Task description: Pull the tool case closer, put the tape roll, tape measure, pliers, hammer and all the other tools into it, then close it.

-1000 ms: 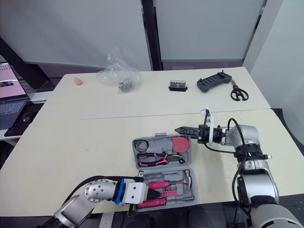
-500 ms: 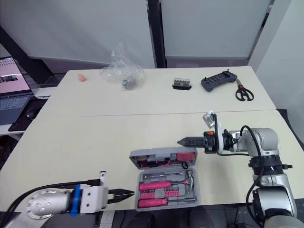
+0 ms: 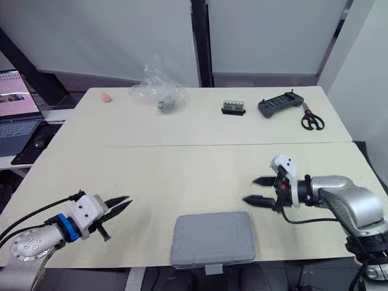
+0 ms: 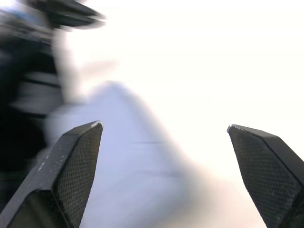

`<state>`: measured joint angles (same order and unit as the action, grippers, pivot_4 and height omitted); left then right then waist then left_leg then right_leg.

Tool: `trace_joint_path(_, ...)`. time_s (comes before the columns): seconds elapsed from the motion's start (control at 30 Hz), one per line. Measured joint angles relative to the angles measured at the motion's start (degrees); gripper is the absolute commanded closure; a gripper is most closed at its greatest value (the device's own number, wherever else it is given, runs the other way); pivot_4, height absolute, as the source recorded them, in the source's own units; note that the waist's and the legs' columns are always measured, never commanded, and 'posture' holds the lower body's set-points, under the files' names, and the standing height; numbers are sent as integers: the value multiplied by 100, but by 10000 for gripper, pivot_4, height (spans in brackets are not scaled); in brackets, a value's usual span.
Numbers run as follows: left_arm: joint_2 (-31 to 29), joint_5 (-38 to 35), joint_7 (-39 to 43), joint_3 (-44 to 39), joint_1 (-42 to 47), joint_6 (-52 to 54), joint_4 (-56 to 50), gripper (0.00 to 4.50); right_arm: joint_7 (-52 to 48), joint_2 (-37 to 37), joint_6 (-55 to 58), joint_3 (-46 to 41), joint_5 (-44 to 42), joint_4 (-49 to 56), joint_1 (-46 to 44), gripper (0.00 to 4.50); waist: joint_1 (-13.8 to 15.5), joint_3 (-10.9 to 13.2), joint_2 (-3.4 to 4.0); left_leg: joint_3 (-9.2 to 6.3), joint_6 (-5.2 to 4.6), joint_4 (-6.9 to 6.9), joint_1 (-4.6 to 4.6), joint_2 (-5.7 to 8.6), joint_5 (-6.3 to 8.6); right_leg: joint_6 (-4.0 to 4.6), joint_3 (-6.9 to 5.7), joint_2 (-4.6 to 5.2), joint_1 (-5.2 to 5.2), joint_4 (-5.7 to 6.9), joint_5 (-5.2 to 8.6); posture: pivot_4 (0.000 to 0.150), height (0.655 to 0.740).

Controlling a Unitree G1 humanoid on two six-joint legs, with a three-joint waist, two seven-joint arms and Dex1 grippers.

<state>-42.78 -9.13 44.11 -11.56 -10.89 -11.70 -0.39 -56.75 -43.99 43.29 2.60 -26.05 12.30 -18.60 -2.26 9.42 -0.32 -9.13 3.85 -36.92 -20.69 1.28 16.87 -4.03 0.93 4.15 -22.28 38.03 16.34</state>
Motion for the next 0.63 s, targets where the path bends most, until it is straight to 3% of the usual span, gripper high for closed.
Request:
trace_joint_path(0.17, 50, -5, 5, 13, 382, 450, 228, 18478, 360, -205, -3110, 353, 1747, -1808, 109, 0, -2, 5, 0, 9, 18, 5, -10, 1, -8, 1, -3, 7, -4, -9, 0, 1500, 7400)
trace_joint_path(0.37, 83, -84, 105, 16, 871, 755, 529, 668, 716, 2, -4694, 314, 2274, -3028, -67, 0, -14, 6, 1, 9, 6, 3, -2, -1, -3, 2, 0, 6, 0, 1, 0, 1500, 7400)
trace_joint_path(0.63, 115, 216, -91, 148, 1215, 903, 1058, 266, 990, 221, -5141, 294, 2451, -3505, -86, 0, -7, 6, 2, 8, 11, 0, -3, 0, -5, 3, 1, 5, 0, 1, -1, 1500, 7400)
